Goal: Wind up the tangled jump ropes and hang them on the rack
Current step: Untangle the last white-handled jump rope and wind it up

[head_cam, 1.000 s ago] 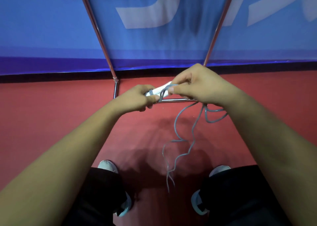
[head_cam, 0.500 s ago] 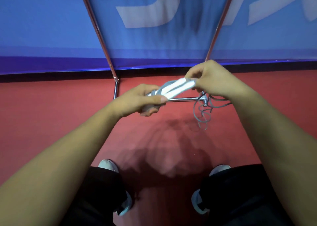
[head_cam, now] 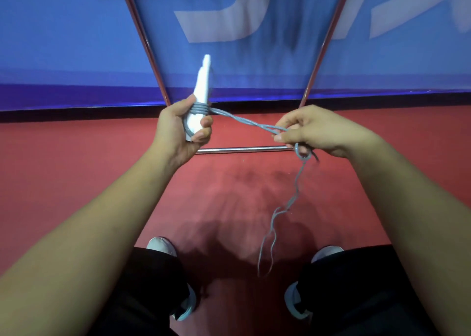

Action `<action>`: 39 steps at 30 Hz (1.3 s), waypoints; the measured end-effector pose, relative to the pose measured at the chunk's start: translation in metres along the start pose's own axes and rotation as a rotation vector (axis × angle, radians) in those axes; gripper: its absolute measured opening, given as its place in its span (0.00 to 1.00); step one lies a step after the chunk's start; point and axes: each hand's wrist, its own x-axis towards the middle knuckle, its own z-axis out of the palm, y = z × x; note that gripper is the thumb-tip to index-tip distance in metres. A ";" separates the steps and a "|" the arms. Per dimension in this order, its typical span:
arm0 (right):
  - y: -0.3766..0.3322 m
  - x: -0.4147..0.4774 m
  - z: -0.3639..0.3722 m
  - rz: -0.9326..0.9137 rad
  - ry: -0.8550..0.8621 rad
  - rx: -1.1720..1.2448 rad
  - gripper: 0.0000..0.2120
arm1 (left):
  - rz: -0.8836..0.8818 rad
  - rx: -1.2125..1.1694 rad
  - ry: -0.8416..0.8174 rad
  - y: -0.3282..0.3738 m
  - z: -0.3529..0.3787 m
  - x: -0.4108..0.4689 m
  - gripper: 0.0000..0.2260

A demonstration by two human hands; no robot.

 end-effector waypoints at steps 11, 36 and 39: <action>-0.029 -0.009 0.011 -0.168 -0.104 0.065 0.06 | 0.078 0.829 0.073 -0.002 -0.021 0.009 0.07; -0.003 0.013 0.012 -0.074 0.010 -0.001 0.09 | -0.016 0.092 -0.129 -0.007 0.001 -0.001 0.13; -0.003 0.013 0.009 -0.066 0.036 0.036 0.08 | -0.035 0.044 -0.053 -0.001 -0.007 0.003 0.13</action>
